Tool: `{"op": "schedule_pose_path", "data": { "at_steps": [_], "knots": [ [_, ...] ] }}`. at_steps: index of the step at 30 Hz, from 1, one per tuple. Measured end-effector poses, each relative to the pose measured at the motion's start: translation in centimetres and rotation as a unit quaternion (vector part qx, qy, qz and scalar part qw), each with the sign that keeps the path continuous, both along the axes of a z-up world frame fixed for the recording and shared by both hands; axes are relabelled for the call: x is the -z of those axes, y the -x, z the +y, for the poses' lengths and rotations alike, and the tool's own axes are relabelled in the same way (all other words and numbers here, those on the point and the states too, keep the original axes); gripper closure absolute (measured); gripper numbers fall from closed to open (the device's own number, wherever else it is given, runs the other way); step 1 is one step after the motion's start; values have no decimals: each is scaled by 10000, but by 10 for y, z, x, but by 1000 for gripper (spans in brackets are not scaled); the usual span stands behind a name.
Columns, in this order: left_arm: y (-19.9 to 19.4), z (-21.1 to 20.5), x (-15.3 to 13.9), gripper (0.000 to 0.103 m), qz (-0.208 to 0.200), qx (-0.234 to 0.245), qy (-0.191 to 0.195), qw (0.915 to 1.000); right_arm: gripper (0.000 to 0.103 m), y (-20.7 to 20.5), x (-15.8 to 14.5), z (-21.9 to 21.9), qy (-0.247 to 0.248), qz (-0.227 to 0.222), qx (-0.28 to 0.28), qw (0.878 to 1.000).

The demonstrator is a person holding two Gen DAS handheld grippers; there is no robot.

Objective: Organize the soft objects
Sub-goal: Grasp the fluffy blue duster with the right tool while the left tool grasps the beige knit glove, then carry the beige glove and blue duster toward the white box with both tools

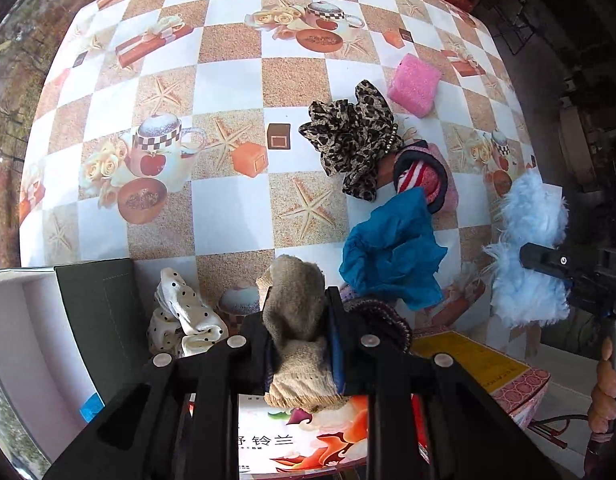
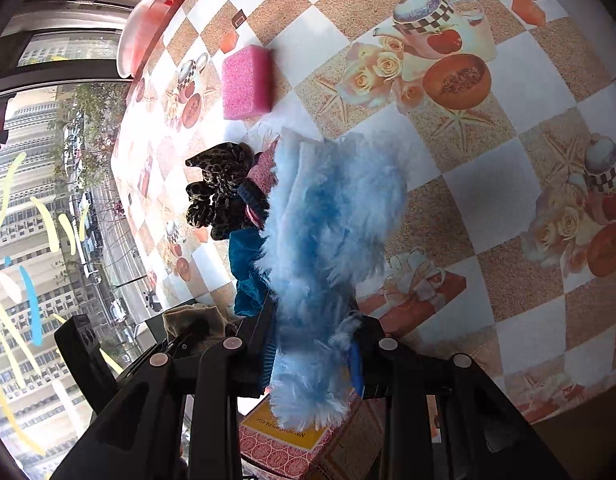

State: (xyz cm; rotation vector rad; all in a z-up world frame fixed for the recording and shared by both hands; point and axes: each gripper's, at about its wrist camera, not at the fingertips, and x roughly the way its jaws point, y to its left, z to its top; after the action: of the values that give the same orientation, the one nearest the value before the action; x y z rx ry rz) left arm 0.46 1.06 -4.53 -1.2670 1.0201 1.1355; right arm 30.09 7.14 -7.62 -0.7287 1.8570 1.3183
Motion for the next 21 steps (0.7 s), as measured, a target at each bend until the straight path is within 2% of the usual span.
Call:
{"op": "schedule_pose_path", "data": {
  "at_steps": [5,14,17,21],
  "knots": [
    [-5,10,-18,80,13,78,-258,9996,72,14,-24,-5,-351,-228,-208,9989],
    [-23,-28,-46,80,113,495,-610,9968,72,30,-70,-32,-814,-557,-529,9937],
    [-25,-44,-55,80,130,624,-684,9956,72,38,-88,-45,-1061,-763,-734,9887],
    [-22,-65,-64,80,263,762,-778,9937,72,58,-115,-64,-1472,-1180,-1182,9749]
  ]
}}
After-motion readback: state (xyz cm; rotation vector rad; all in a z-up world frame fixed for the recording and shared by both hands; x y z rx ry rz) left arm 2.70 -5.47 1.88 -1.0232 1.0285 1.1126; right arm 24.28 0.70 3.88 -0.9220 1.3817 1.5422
